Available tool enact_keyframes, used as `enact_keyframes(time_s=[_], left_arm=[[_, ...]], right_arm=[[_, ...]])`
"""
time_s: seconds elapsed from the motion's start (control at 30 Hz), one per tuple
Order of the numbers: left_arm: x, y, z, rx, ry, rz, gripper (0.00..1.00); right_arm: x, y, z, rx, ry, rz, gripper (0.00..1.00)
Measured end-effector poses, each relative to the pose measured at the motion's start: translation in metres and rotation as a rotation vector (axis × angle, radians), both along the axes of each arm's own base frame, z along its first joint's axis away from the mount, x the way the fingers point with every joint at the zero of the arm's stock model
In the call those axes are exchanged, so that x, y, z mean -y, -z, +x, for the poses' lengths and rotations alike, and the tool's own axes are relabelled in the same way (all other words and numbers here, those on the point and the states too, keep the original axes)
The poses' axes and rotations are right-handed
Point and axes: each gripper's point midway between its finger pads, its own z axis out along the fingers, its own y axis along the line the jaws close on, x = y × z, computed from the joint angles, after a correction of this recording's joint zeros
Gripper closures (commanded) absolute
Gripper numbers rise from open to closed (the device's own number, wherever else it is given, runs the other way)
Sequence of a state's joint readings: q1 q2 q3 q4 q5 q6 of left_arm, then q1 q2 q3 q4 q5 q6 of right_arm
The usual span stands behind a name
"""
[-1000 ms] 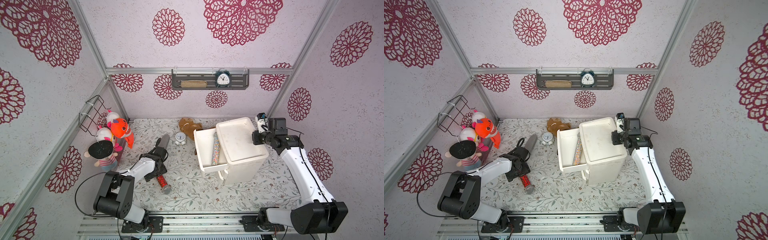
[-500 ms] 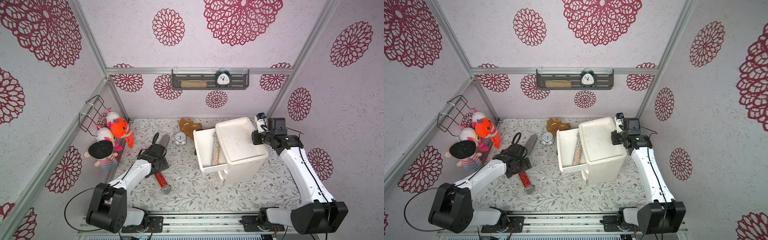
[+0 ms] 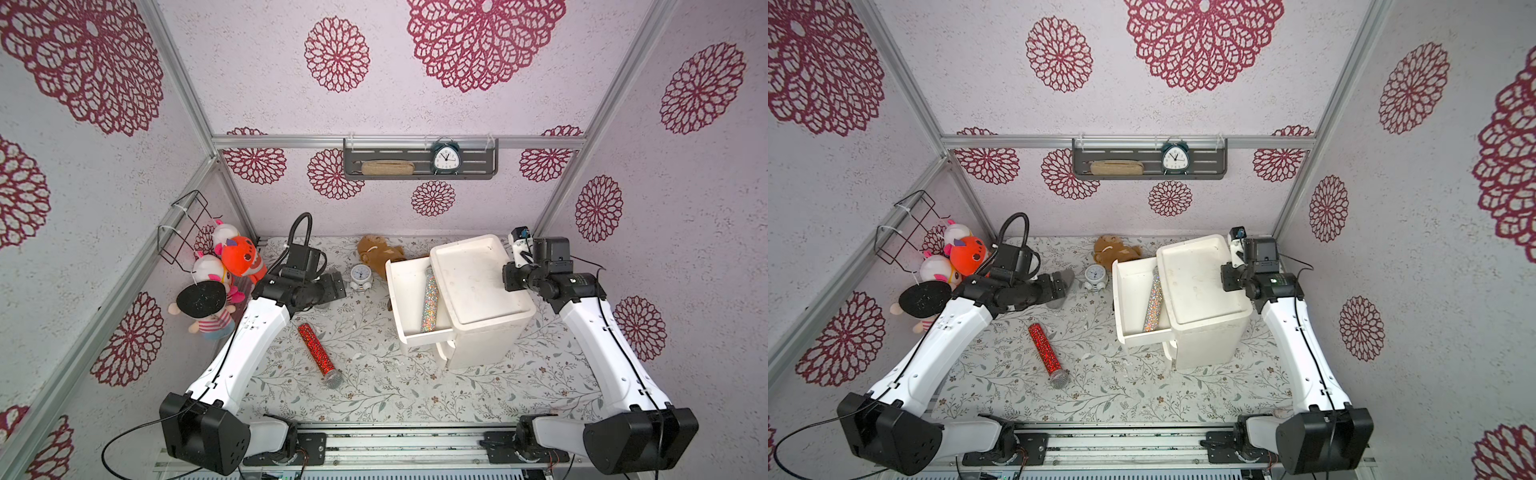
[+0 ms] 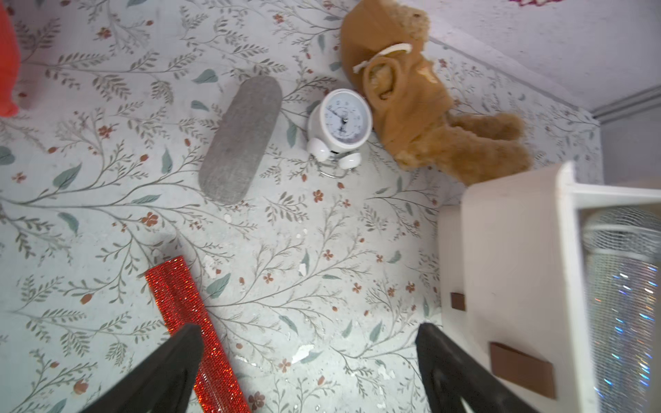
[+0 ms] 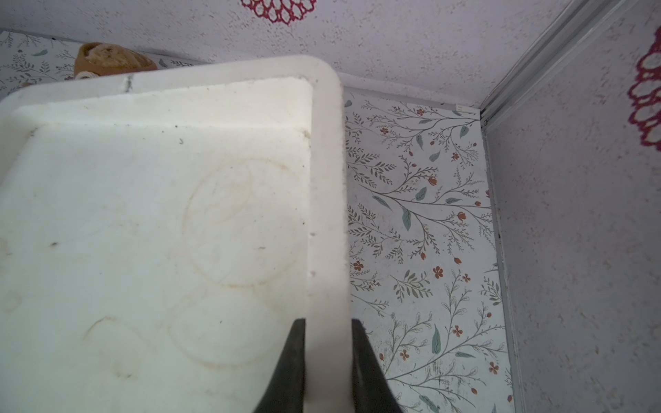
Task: Take the microphone out of the drawer
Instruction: Place the microphone at the center of the board, then pick up the microphone from the drawer.
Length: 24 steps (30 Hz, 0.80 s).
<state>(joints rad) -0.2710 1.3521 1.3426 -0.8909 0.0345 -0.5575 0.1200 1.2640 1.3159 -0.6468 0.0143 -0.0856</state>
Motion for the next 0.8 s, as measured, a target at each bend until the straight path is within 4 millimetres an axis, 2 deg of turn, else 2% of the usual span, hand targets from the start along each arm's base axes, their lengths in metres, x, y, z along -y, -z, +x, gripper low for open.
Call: enact_keyframes(time_s=[0.17,0.33,0.53,0.8], left_arm=[[0.033,-0.033,0.000,0.033,0.130,-0.085,0.03],[0.084,-0.052,-0.012,0.041,0.300,-0.135,0.03],[0.136,-0.056,-0.019,0.024,0.443,-0.151,0.03],[0.181,-0.052,-0.015,0.015,0.540,-0.139,0.03]], right_arm=[[-0.001,-0.001,0.000,0.003,0.003,-0.008,1.00],[-0.001,-0.001,-0.001,0.003,0.006,-0.011,1.00],[-0.001,-0.001,-0.001,0.004,0.008,-0.015,1.00],[-0.001,-0.001,-0.001,0.006,0.009,-0.020,1.00]])
